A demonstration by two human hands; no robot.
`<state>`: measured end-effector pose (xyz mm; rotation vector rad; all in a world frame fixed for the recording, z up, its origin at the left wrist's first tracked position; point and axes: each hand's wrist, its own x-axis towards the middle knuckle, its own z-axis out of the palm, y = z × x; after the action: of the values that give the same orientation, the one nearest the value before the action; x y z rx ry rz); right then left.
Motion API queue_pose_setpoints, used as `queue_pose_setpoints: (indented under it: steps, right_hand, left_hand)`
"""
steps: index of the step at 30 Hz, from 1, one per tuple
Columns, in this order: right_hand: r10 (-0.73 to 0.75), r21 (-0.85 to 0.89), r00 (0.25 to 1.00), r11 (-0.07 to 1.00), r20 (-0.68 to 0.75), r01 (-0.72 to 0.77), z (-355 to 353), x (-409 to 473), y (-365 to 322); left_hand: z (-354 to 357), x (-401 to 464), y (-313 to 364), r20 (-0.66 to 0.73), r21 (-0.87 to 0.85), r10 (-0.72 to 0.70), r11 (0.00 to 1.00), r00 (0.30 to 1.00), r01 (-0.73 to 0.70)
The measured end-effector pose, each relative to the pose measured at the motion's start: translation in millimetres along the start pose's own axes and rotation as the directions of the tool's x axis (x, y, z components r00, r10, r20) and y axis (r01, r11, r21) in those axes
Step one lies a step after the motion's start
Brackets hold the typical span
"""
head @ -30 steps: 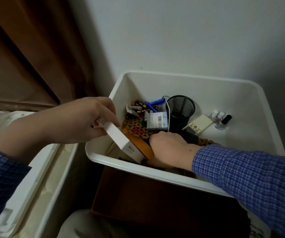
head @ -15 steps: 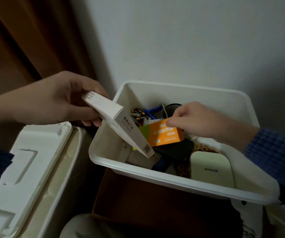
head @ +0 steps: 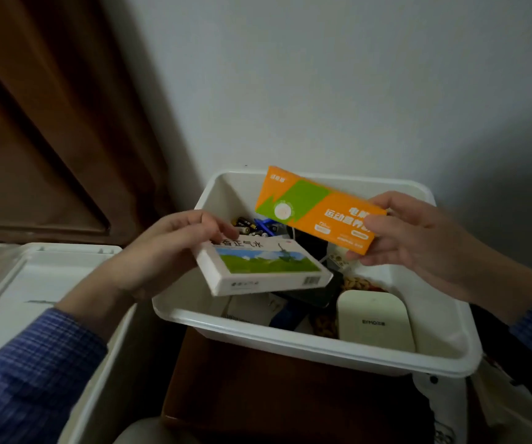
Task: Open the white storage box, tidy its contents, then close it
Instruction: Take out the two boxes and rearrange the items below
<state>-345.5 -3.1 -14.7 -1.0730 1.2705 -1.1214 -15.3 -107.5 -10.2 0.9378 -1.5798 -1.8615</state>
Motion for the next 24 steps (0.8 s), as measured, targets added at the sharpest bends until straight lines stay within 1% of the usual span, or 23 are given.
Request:
queue_pose_setpoints:
  steps: [2,4,6,8,11,14,18,21,23,24]
  right_hand:
    - [0.077,0.095,0.996,0.992,0.04,-0.081,0,0,1]
    - [0.12,0.153,0.988,0.979,0.093,-0.133,0,1,4]
    - [0.134,0.153,0.983,0.976,0.124,-0.153,1,3,6]
    - [0.142,0.149,0.983,0.976,0.115,-0.158,1,5,7]
    - [0.157,0.18,0.985,0.97,0.068,-0.167,-1,11,8]
    - [0.136,0.145,0.989,0.979,0.05,-0.142,-5,17,9]
    - [0.119,0.062,0.993,0.991,-0.005,-0.118,-7,25,11]
    - [0.12,0.031,0.989,0.993,-0.085,-0.118,3,30,18]
    - [0.125,0.003,0.986,0.992,-0.11,-0.125,10,32,24]
    - [0.118,-0.039,0.985,0.992,-0.126,-0.123,14,33,26]
  left_hand:
    - [9,5,-7,-0.075,0.03,0.028,0.999,0.997,-0.025]
    - [15,7,-11,-0.058,0.041,0.074,0.997,0.996,-0.072]
    - [20,10,-13,-0.034,0.034,0.082,0.996,0.996,-0.081]
    - [26,15,-15,-0.074,0.032,0.039,0.999,0.996,-0.037]
    - [33,23,-17,-0.15,-0.08,-0.083,0.994,0.985,0.072]
    - [36,27,-16,-0.237,-0.174,-0.155,0.978,0.959,0.115]
    - [45,35,-21,-0.349,-0.22,-0.197,0.968,0.916,0.125]
    - [54,41,-26,-0.435,-0.231,-0.146,0.972,0.889,0.046]
    - [58,43,-27,-0.448,-0.237,-0.127,0.971,0.885,0.02]
    - [60,43,-27,-0.449,-0.238,-0.132,0.971,0.884,0.024]
